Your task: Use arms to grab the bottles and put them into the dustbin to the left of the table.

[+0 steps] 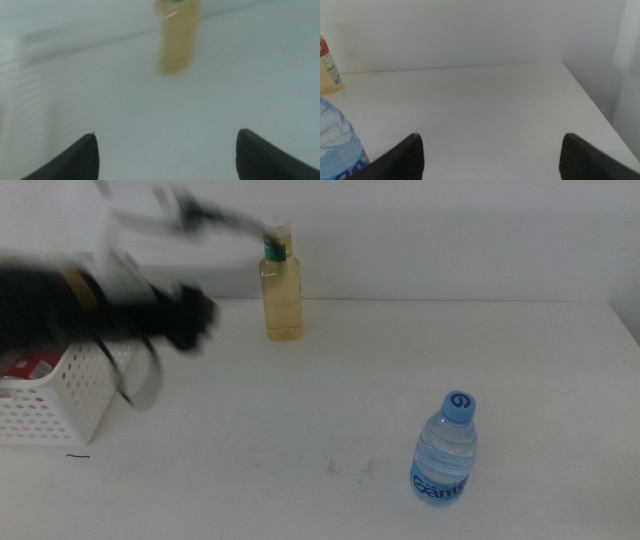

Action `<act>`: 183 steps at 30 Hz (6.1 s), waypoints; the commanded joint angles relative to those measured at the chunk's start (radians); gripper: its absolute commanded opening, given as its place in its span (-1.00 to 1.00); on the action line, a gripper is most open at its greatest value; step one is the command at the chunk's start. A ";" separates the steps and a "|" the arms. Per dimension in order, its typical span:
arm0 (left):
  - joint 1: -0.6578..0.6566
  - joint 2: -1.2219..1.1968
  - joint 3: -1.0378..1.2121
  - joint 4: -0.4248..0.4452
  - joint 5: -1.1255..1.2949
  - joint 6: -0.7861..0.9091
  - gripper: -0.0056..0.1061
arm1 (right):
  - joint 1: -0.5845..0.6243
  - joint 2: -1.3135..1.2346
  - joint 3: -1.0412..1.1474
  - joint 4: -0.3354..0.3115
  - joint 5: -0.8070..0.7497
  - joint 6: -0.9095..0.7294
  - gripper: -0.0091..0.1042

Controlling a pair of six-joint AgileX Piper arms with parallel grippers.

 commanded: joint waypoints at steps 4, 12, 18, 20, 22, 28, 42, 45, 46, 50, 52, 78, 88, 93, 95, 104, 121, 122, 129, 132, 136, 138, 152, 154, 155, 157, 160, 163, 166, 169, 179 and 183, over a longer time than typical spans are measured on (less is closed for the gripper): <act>-0.077 0.152 0.277 -0.187 -0.583 0.081 0.78 | 0.001 -0.004 0.004 -0.008 -0.008 -0.004 0.76; -0.092 0.568 0.155 -0.187 -0.965 0.081 0.78 | 0.001 -0.004 0.004 -0.008 -0.008 -0.004 0.76; -0.092 0.750 0.016 -0.195 -1.115 0.078 0.78 | 0.001 -0.004 0.004 -0.008 -0.008 -0.004 0.76; -0.092 0.780 -0.019 -0.196 -1.115 0.078 0.78 | 0.001 -0.004 0.004 -0.008 -0.008 -0.004 0.76; -0.092 0.804 -0.047 -0.199 -1.108 0.082 0.78 | 0.001 -0.004 0.004 -0.008 -0.008 -0.004 0.76; -0.092 0.850 -0.091 -0.254 -1.125 0.082 0.78 | 0.001 -0.004 0.004 -0.008 -0.008 -0.004 0.76; -0.090 0.983 -0.197 -0.327 -1.212 0.134 0.78 | 0.001 -0.004 0.004 -0.008 -0.008 -0.004 0.76; -0.085 1.007 -0.229 -0.323 -1.215 0.134 0.78 | 0.001 -0.004 0.004 -0.008 -0.008 -0.004 0.76; -0.084 1.013 -0.240 -0.315 -1.217 0.134 0.78 | 0.001 -0.004 0.004 -0.008 -0.008 -0.004 0.76; -0.081 1.032 -0.279 -0.304 -1.220 0.134 0.78 | 0.001 -0.004 0.004 -0.008 -0.008 -0.004 0.76; -0.079 1.042 -0.298 -0.310 -1.220 0.134 0.78 | 0.001 -0.004 0.004 -0.008 -0.008 -0.004 0.76; -0.051 1.260 -0.620 -0.332 -1.196 0.134 0.78 | 0.001 -0.004 0.004 -0.008 -0.008 -0.004 0.76; -0.031 1.282 -0.659 -0.336 -1.162 0.098 0.78 | 0.001 -0.004 0.004 -0.008 -0.008 -0.004 0.76; -0.031 1.289 -0.710 -0.336 -1.103 0.169 0.78 | 0.001 -0.004 0.004 -0.008 -0.008 -0.004 0.76; -0.027 1.298 -0.737 -0.336 -1.088 0.195 0.77 | 0.001 -0.004 0.004 -0.008 -0.008 -0.004 0.76; -0.022 1.289 -0.739 -0.374 -1.069 0.184 -0.09 | 0.001 -0.004 0.004 -0.008 -0.008 -0.004 0.76; -0.022 0.668 -0.034 -0.497 -0.987 0.366 -0.93 | 0.001 -0.004 0.004 -0.008 -0.008 -0.004 0.76; -0.022 0.612 0.000 -0.508 -0.931 0.396 -0.93 | 0.001 -0.004 0.004 -0.008 -0.008 -0.004 0.76; -0.002 0.319 0.054 -0.589 -0.436 0.566 -0.93 | 0.001 -0.004 0.004 -0.008 -0.008 -0.004 0.76; 0.021 0.230 0.054 -0.529 -0.294 0.570 -0.93 | 0.001 -0.004 0.004 -0.008 -0.008 -0.004 0.76; 0.050 0.163 0.052 -0.500 -0.205 0.567 -0.93 | 0.001 -0.004 0.004 -0.008 -0.008 -0.004 0.76; 0.061 0.145 0.052 -0.481 -0.183 0.567 -0.93 | 0.001 -0.004 0.004 -0.008 -0.008 -0.004 0.76; 0.068 0.134 0.048 -0.342 -0.125 0.535 -0.93 | 0.001 -0.004 0.004 -0.008 -0.008 -0.004 0.76; 0.068 0.134 0.028 -0.221 -0.057 0.399 -0.93 | 0.001 -0.004 0.004 -0.008 -0.008 -0.004 0.76; 0.068 0.134 0.008 -0.153 -0.008 0.315 -0.93 | 0.001 -0.004 0.004 -0.008 -0.008 -0.004 0.76; 0.068 0.134 -0.041 -0.027 0.079 0.189 -0.93 | 0.001 -0.004 0.004 -0.008 -0.008 -0.004 0.76; 0.096 0.134 -0.152 0.058 0.208 0.112 -0.93 | 0.001 -0.004 0.004 -0.008 -0.008 -0.004 0.76; 0.170 0.152 -0.301 0.056 0.394 0.135 -0.93 | 0.001 -0.004 0.004 -0.008 -0.008 -0.004 0.76; 0.268 0.234 -0.475 0.045 0.615 0.241 -0.93 | 0.001 -0.004 0.004 -0.008 -0.008 -0.004 0.76; 0.370 0.330 -0.644 -0.013 0.774 0.335 -0.93 | 0.001 -0.004 0.004 -0.008 -0.008 -0.004 0.76; 0.541 0.581 -0.882 -0.063 0.814 0.421 -0.93 | 0.001 -0.004 0.004 -0.008 -0.008 -0.004 0.76; 0.574 0.668 -0.882 -0.068 0.814 0.421 -0.93 | 0.001 -0.004 0.004 -0.008 -0.008 -0.004 0.76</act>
